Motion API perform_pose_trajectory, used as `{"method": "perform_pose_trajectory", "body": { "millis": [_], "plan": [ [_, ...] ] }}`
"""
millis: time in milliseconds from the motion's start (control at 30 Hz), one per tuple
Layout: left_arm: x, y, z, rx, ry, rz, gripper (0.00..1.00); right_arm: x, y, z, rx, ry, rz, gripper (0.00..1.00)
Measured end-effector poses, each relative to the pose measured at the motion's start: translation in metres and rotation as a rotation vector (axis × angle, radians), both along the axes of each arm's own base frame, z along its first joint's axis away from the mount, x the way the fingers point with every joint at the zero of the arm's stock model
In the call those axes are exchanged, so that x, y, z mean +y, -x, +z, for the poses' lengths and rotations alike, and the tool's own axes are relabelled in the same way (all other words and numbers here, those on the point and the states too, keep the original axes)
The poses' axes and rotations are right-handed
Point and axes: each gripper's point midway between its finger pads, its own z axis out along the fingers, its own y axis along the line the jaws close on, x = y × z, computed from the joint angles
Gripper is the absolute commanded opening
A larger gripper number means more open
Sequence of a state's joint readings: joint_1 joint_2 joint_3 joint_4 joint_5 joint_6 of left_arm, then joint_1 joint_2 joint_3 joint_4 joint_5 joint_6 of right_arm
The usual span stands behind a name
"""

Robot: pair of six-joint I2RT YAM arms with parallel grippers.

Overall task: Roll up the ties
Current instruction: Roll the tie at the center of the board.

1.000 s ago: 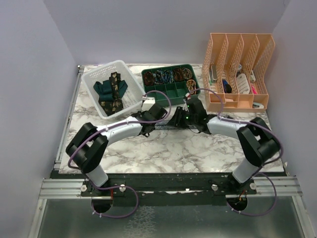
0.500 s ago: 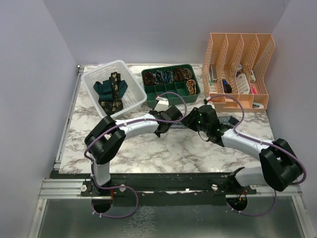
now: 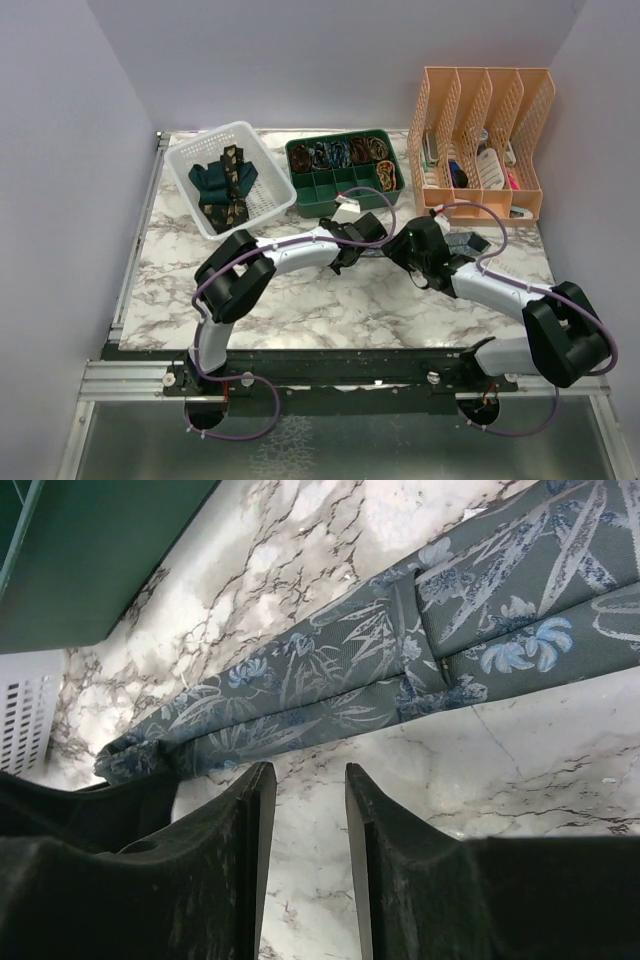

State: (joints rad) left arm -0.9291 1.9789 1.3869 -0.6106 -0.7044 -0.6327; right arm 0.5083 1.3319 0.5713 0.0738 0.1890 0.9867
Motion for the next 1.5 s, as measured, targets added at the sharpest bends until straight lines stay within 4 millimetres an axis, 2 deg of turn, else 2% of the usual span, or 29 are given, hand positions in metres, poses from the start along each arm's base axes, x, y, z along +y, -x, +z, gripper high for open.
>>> {"method": "perform_pose_trajectory", "body": {
  "millis": [133,333,400,500,600,700,833,867,900,1000,1067,1167,1233,1333,1500],
  "plan": [
    [-0.004,0.002,-0.002,0.021,0.017,-0.009,0.61,0.002,-0.001,0.002,-0.007,-0.006,0.024,0.4],
    [-0.015,0.004,0.003,0.038,0.074,-0.029,0.76,0.01,-0.003,0.002,-0.021,-0.019,0.1,0.4],
    [-0.021,0.004,0.011,0.031,0.112,-0.038,0.78,0.013,-0.003,-0.001,-0.01,-0.022,0.129,0.41],
    [-0.027,0.003,0.038,-0.007,0.193,-0.051,0.84,0.02,-0.003,-0.002,-0.001,-0.033,0.179,0.42],
    [-0.024,0.001,0.063,-0.05,0.258,-0.046,0.87,0.032,-0.006,0.004,-0.011,-0.055,0.237,0.43],
    [-0.009,0.001,0.081,-0.083,0.309,-0.022,0.88,0.046,-0.009,0.015,-0.043,-0.085,0.316,0.47],
    [0.029,0.002,0.081,-0.091,0.349,0.043,0.88,0.076,-0.014,0.027,-0.074,-0.152,0.459,0.61],
    [0.029,0.002,0.081,-0.091,0.349,0.043,0.88,0.082,-0.015,0.028,-0.073,-0.163,0.486,0.69],
    [0.054,0.003,0.077,-0.089,0.351,0.082,0.88,0.092,-0.017,0.028,-0.076,-0.171,0.521,0.74],
    [0.087,0.009,0.066,-0.074,0.39,0.129,0.89,0.114,-0.016,0.026,-0.072,-0.181,0.599,0.78],
    [0.101,0.013,0.06,-0.065,0.412,0.148,0.89,0.126,-0.014,0.025,-0.069,-0.181,0.639,0.79],
    [0.112,0.02,0.05,-0.043,0.45,0.158,0.89,0.141,-0.012,0.022,-0.061,-0.189,0.692,0.78],
    [0.115,0.023,0.043,-0.027,0.463,0.162,0.89,0.146,-0.01,0.018,-0.05,-0.193,0.715,0.74],
    [0.117,0.026,0.036,-0.008,0.475,0.163,0.89,0.152,-0.008,0.009,-0.028,-0.195,0.74,0.71],
    [0.114,0.026,0.034,0.003,0.506,0.151,0.89,0.154,-0.007,-0.007,0.008,-0.176,0.753,0.56]
  ]
}}
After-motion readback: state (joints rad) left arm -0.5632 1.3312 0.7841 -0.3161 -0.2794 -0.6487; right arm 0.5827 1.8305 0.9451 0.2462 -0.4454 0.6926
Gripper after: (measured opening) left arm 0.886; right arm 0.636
